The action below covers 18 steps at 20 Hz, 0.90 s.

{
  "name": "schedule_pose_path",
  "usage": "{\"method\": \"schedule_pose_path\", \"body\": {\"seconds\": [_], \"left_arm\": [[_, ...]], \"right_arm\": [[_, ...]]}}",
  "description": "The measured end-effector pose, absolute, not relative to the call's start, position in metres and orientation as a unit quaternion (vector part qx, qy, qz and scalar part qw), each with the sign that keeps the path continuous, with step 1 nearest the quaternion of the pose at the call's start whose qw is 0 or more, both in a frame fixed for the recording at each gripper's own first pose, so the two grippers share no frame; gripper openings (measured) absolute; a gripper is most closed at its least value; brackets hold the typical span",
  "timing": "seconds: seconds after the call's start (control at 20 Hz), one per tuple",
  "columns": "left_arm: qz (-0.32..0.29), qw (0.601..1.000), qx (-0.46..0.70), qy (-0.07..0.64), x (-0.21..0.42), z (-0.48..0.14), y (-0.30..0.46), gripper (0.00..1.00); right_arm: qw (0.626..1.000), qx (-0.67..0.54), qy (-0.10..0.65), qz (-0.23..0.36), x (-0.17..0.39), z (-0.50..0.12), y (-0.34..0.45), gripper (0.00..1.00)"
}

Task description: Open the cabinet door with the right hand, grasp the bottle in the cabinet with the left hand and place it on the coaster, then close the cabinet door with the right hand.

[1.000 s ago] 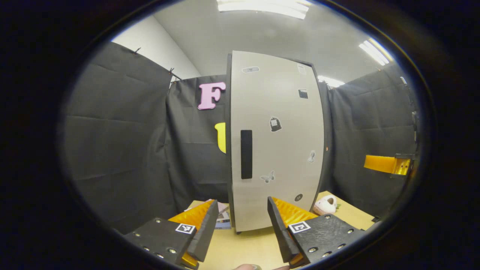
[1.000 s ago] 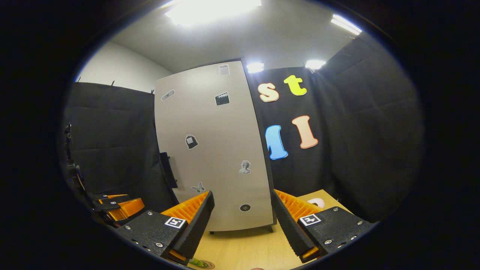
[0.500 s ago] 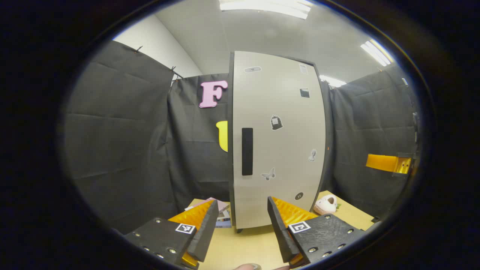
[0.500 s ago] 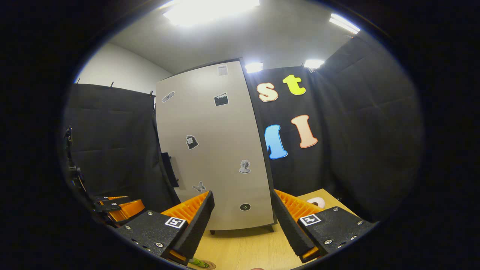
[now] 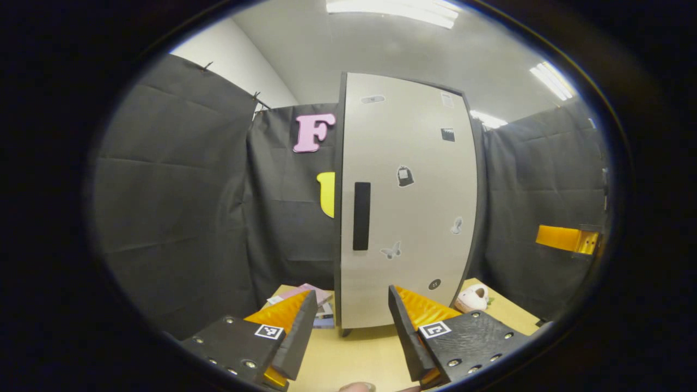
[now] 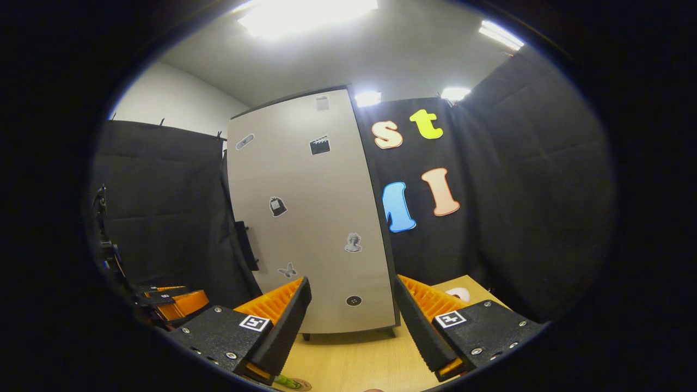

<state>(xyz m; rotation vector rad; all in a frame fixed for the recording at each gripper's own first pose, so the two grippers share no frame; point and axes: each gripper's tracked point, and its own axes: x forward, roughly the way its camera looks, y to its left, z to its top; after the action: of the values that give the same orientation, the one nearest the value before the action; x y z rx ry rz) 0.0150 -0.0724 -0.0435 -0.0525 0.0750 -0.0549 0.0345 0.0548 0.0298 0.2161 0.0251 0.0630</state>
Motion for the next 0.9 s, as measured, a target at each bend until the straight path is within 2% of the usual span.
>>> {"method": "schedule_pose_path", "body": {"seconds": [0.9], "left_arm": [[-0.022, 0.999, -0.024, 0.038, 0.015, -0.0427, -0.07, 0.75]], "right_arm": [[0.994, 0.106, 0.017, 0.03, 0.0354, 0.028, 0.0544, 0.94]]}}
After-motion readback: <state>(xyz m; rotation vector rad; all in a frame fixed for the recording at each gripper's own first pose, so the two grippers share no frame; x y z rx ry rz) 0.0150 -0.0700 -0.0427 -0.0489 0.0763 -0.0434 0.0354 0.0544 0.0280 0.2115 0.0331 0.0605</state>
